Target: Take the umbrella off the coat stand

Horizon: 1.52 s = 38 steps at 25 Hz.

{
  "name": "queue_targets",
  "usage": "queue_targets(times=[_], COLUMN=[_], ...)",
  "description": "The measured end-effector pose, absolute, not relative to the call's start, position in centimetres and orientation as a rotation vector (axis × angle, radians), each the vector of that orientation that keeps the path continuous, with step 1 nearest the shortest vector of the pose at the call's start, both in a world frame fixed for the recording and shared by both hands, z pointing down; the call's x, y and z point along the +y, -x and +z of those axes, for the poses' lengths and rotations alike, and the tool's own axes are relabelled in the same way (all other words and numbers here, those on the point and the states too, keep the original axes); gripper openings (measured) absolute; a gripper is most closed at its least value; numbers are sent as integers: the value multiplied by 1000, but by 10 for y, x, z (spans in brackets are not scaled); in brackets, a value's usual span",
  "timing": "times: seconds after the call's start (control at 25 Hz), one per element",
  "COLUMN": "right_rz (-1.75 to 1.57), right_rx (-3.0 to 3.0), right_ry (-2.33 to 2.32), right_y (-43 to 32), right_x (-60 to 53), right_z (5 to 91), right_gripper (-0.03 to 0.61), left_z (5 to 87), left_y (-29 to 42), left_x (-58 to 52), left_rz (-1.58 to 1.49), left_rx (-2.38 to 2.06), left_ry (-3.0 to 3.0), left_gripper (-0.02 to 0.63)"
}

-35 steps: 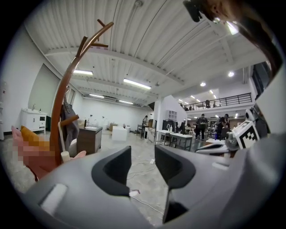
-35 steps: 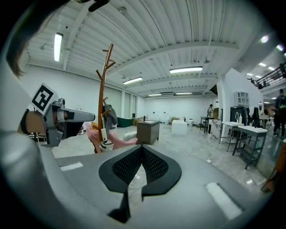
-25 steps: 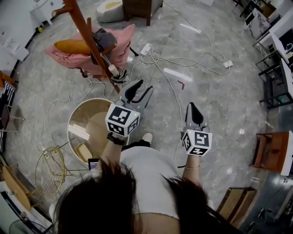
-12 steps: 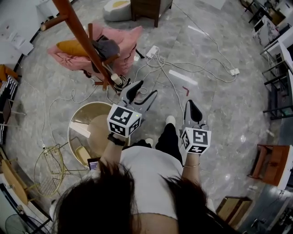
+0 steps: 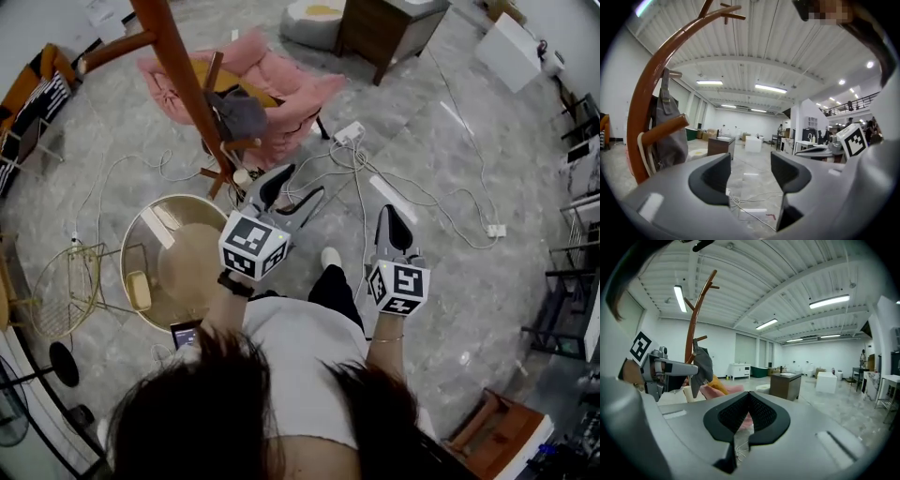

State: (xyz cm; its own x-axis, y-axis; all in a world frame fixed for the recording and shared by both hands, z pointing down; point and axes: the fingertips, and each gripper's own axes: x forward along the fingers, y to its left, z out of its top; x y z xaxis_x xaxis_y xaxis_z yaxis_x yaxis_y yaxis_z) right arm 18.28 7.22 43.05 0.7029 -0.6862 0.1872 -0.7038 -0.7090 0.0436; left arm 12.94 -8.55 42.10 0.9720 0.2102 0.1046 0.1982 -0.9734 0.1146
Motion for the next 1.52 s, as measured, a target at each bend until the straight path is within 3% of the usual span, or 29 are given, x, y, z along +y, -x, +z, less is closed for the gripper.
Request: queue_targets(times=[0.64, 1.08, 1.52], right_rz=[223, 238, 212], right_rx=[-1839, -2233, -2342], right_ry=[-2281, -1893, -1750], right_y=[-297, -250, -205], right_x=[-31, -101, -127], right_z=[433, 456, 448], right_gripper=[3, 3, 3], left_z=[421, 441, 446], left_y=[-180, -103, -59], left_x=[-135, -156, -166], left_rz=[99, 114, 123], left_rx=[-475, -1001, -1133], left_ry=[-2944, -2784, -2699], left_gripper=[301, 301, 316])
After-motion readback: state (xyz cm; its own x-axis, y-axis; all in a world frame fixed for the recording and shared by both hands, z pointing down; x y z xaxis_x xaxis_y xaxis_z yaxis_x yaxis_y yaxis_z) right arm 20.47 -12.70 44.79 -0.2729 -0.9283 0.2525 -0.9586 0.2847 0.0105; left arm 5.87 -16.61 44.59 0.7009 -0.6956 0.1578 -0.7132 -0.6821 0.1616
